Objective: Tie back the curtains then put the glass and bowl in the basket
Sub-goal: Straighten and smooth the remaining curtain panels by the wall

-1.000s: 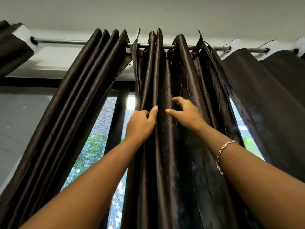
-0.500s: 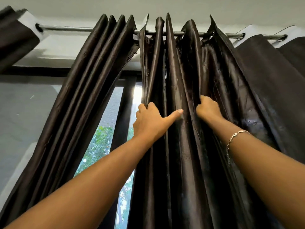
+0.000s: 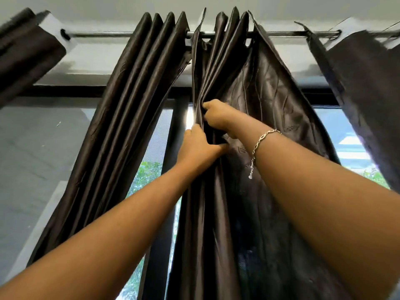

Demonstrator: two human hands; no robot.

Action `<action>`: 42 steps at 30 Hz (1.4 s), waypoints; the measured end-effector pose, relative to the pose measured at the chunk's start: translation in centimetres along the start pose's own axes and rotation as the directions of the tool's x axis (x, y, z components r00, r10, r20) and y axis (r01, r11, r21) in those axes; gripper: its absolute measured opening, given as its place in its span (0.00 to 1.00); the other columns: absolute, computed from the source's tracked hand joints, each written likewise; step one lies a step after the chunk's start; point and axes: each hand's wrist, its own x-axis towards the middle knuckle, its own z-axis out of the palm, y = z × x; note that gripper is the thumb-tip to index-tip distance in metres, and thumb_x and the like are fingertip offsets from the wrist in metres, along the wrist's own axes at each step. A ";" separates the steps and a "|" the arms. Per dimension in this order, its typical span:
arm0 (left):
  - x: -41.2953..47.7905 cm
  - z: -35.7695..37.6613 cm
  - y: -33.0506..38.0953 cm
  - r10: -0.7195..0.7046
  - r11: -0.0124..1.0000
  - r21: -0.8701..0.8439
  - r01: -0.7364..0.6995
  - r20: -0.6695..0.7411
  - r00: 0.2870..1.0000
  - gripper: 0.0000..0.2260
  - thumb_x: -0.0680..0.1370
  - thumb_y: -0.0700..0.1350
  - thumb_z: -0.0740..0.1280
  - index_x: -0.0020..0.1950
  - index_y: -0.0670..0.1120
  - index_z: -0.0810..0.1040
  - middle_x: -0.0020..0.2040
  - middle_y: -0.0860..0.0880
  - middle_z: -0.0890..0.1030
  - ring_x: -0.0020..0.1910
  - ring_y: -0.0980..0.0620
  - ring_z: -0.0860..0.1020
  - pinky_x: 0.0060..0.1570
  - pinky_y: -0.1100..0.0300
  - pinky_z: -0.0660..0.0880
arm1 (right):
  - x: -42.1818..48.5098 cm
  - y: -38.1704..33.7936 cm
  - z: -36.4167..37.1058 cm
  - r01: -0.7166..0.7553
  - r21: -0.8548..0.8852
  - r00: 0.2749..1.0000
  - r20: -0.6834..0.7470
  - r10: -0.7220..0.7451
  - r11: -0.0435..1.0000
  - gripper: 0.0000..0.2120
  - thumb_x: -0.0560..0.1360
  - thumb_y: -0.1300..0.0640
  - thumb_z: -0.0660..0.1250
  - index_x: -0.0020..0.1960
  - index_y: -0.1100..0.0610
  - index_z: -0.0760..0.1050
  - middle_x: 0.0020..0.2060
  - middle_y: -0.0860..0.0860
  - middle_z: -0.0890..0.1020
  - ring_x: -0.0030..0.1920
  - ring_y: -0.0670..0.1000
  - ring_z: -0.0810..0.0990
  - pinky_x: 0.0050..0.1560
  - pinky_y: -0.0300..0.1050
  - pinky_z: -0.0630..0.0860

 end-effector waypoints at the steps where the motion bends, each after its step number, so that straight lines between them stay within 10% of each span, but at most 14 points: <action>1: 0.2 0.0 -0.3 0.001 1.000 0.003 -0.001 -0.018 1.000 0.25 0.68 0.48 0.71 0.61 0.42 0.68 0.58 0.42 0.74 0.55 0.43 0.75 0.51 0.51 0.74 | -0.2 -0.1 0.0 0.006 0.024 1.000 0.026 -0.006 1.000 0.16 0.79 0.64 0.53 0.64 0.68 0.69 0.40 0.54 0.72 0.44 0.53 0.69 0.37 0.39 0.66; 7: -0.1 0.9 -1.0 0.038 0.999 0.011 -0.037 -0.048 0.998 0.31 0.67 0.44 0.66 0.70 0.48 0.61 0.61 0.42 0.74 0.58 0.41 0.74 0.56 0.50 0.72 | -1.5 4.2 -0.9 -0.005 -0.044 0.996 -0.089 0.001 0.999 0.16 0.79 0.46 0.57 0.43 0.58 0.70 0.39 0.53 0.74 0.48 0.54 0.73 0.46 0.45 0.67; 15: -0.2 2.4 -0.6 -0.037 0.998 -0.045 0.034 -0.089 0.995 0.44 0.70 0.47 0.72 0.75 0.42 0.46 0.72 0.40 0.63 0.70 0.41 0.65 0.67 0.51 0.63 | -4.6 11.9 -7.1 -0.395 -0.236 0.747 -0.645 0.161 0.888 0.21 0.74 0.55 0.63 0.64 0.62 0.66 0.66 0.64 0.66 0.68 0.63 0.63 0.65 0.55 0.64; 19: -0.6 2.6 0.4 -0.109 0.992 -0.071 0.103 -0.092 0.990 0.42 0.68 0.53 0.74 0.72 0.39 0.54 0.71 0.41 0.65 0.68 0.42 0.66 0.63 0.51 0.66 | -5.2 15.1 -7.8 -0.483 0.060 0.810 -0.350 0.471 0.874 0.20 0.74 0.58 0.65 0.62 0.67 0.68 0.60 0.64 0.74 0.61 0.62 0.73 0.55 0.51 0.72; 24: -0.3 3.5 2.0 -0.049 0.998 -0.049 0.044 -0.113 0.992 0.16 0.72 0.37 0.65 0.59 0.39 0.71 0.55 0.40 0.78 0.54 0.40 0.75 0.44 0.58 0.67 | -5.0 13.1 -5.0 -0.248 0.215 0.943 -0.170 0.286 0.945 0.12 0.78 0.63 0.58 0.55 0.68 0.75 0.47 0.63 0.79 0.46 0.56 0.76 0.46 0.47 0.72; 33: -0.1 9.0 7.6 0.094 0.988 -0.126 -0.087 0.049 0.994 0.17 0.70 0.33 0.59 0.57 0.42 0.76 0.54 0.39 0.80 0.55 0.39 0.78 0.53 0.47 0.76 | -5.9 10.5 -6.3 -0.309 0.528 0.948 0.105 0.301 0.791 0.26 0.76 0.36 0.56 0.58 0.57 0.74 0.49 0.54 0.78 0.43 0.53 0.76 0.38 0.44 0.71; 42: -0.1 16.7 14.9 0.129 0.983 -0.151 -0.107 0.144 0.981 0.15 0.74 0.33 0.58 0.60 0.40 0.73 0.57 0.39 0.78 0.57 0.41 0.76 0.47 0.56 0.70 | -7.8 16.2 -13.3 -0.427 0.597 0.873 0.076 0.482 0.679 0.07 0.75 0.52 0.65 0.45 0.56 0.75 0.48 0.57 0.81 0.35 0.52 0.76 0.41 0.46 0.73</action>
